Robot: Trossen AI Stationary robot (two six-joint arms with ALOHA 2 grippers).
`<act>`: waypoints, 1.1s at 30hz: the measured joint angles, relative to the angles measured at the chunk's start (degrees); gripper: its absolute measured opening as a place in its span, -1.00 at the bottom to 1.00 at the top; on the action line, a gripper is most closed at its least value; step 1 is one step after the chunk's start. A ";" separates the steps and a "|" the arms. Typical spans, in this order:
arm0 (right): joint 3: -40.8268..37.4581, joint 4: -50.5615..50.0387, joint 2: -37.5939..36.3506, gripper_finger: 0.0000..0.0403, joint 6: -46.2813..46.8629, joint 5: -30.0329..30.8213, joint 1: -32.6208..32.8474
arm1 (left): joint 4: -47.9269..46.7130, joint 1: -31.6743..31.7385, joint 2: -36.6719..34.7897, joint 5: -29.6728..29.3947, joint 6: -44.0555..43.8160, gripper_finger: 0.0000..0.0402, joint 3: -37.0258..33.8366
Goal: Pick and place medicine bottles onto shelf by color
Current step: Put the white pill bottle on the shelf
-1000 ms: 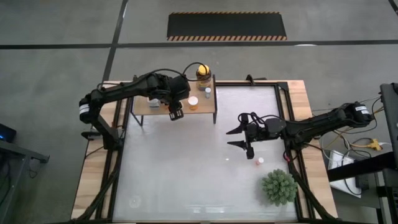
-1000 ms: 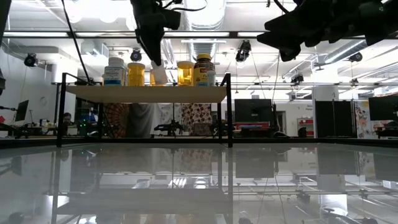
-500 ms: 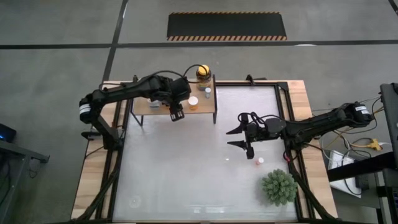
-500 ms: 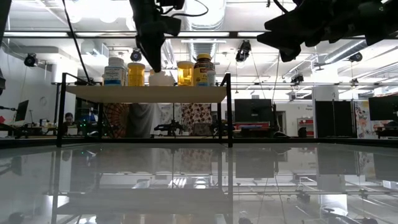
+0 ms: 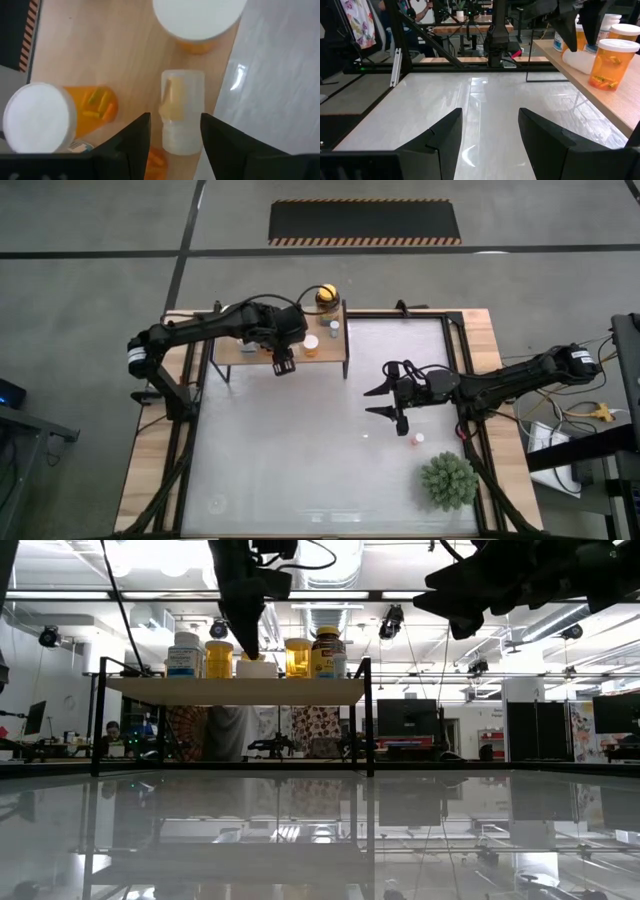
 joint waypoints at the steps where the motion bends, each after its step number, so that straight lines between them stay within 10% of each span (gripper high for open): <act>1: 0.00 -0.02 0.00 -0.08 0.00 -0.02 0.00 | 0.10 0.00 0.02 0.09 0.72 -0.23 -0.20; 16: 0.00 -1.57 0.00 -0.08 0.00 -0.02 0.00 | 6.06 -0.02 0.04 -0.17 4.95 0.13 -5.31; 33: 0.00 -1.53 0.00 -0.08 0.00 -0.02 0.00 | 6.83 -2.54 -0.79 -0.30 3.68 -0.40 -5.38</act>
